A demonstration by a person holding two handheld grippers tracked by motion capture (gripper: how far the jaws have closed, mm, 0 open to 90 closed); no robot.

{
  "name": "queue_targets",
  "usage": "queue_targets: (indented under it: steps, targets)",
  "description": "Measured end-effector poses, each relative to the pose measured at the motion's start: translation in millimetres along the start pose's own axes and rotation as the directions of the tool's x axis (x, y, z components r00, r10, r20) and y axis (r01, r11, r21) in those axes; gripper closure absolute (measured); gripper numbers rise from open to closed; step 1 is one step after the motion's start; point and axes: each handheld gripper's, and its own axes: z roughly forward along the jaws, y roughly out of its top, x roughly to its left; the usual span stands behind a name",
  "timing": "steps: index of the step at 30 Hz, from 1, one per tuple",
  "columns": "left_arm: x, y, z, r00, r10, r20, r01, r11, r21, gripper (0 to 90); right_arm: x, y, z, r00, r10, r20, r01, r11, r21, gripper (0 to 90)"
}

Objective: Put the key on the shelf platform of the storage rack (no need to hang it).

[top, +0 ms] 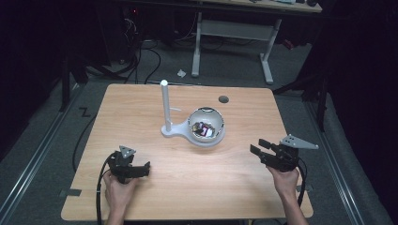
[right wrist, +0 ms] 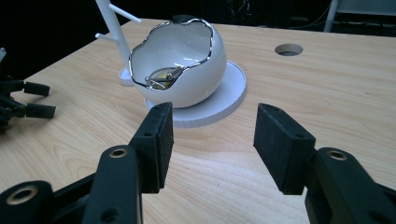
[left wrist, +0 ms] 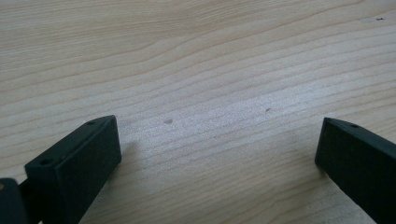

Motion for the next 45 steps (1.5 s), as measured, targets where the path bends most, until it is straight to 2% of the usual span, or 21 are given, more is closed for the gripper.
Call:
queue_targets:
  steps: [10, 14, 16, 21, 45]
  targets:
    - [-0.3, 0.0, -0.1, 1.0, -0.005, -0.003, 0.005, 1.0, 0.002, 0.5, 1.1, -12.9, 6.5, 0.9999, 0.01, -0.001, -0.01, 0.9998, 0.014, 46.7]
    - [0.3, 0.2, 0.1, 1.0, 0.005, 0.001, -0.005, 1.0, -0.001, 0.5, 2.5, -16.1, 8.3, 1.0, 0.007, 0.004, -0.007, 0.9997, 0.021, 46.6]
    - [-0.6, -0.1, -0.1, 0.9999, -0.01, -0.006, 0.01, 0.9999, 0.0, 0.5, 3.2, -19.2, 10.8, 1.0, 0.007, 0.002, -0.007, 0.9996, 0.027, 46.5]
    - [-0.6, -0.1, -0.1, 0.9999, -0.011, -0.006, 0.011, 0.9999, 0.001, 0.5, 4.9, -22.9, 14.6, 1.0, 0.008, 0.003, -0.008, 0.9993, 0.037, 46.2]
    - [-0.8, -0.2, -0.2, 0.9999, -0.013, -0.006, 0.013, 0.9999, 0.001, 0.5, 14.6, -46.6, 48.3, 0.9995, -0.026, 0.02, 0.023, 0.9908, 0.133, 46.0]
